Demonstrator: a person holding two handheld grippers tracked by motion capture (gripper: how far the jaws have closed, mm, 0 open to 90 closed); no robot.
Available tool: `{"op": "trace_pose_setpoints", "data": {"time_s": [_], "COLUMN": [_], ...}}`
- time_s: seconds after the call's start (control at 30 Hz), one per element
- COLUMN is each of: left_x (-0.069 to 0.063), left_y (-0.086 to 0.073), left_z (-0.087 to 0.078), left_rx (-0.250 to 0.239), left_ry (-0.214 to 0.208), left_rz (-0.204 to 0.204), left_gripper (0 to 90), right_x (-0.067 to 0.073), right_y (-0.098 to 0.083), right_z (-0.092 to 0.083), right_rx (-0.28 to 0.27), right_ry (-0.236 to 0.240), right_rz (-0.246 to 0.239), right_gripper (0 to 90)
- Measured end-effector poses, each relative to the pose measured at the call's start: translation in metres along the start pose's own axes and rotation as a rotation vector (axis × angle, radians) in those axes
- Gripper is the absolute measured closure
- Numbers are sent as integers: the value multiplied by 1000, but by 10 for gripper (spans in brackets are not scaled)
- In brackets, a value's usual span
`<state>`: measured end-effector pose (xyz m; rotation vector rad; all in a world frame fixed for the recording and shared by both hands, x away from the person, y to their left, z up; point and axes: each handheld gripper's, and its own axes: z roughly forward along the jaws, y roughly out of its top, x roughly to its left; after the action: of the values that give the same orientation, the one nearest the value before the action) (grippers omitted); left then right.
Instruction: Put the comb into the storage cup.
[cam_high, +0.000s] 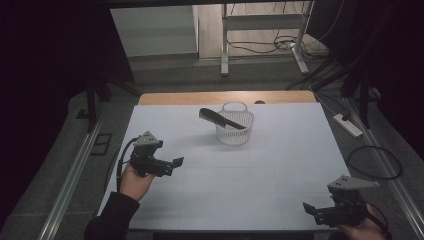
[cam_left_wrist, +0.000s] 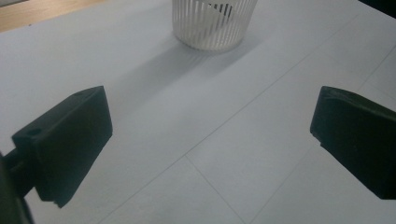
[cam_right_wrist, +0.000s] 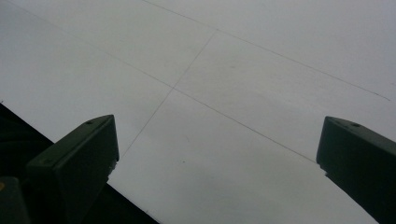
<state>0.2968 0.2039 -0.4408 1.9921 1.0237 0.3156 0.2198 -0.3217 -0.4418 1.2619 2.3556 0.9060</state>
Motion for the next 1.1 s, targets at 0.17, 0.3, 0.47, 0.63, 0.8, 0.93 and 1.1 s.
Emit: {"op": "trace_pose_setpoints", "data": {"time_s": [0.17, 0.3, 0.47, 0.63, 0.8, 0.93, 1.1], "left_x": [-2, -4, -5, -7, -8, -10, -13], "left_y": [-5, -11, -19, -24, -30, -34, -39], "left_z": [-6, -10, -16, -23, -30, -34, -39], "left_rx": [5, 12, 20, 13, 15, 15, 14], "left_ry": [11, 12, 21, 28, 35, 40, 42], "left_rz": [-1, -9, -12, -21, -26, -27, -30], "left_gripper": [0, 0, 0, 0, 0, 0, 0], "right_x": [0, 0, 0, 1, 1, 1, 1], "right_y": [0, 0, 0, 0, 0, 0, 0], "right_z": [0, 0, 0, 0, 0, 0, 0], "right_rx": [0, -1, -1, -1, -1, -1, -2], "right_ry": [-3, -4, -6, -8, -9, -10, -10], "right_rz": [-1, -1, -2, -2, -1, -2, -1], "right_gripper": [0, 0, 0, 0, 0, 0, 0]}}
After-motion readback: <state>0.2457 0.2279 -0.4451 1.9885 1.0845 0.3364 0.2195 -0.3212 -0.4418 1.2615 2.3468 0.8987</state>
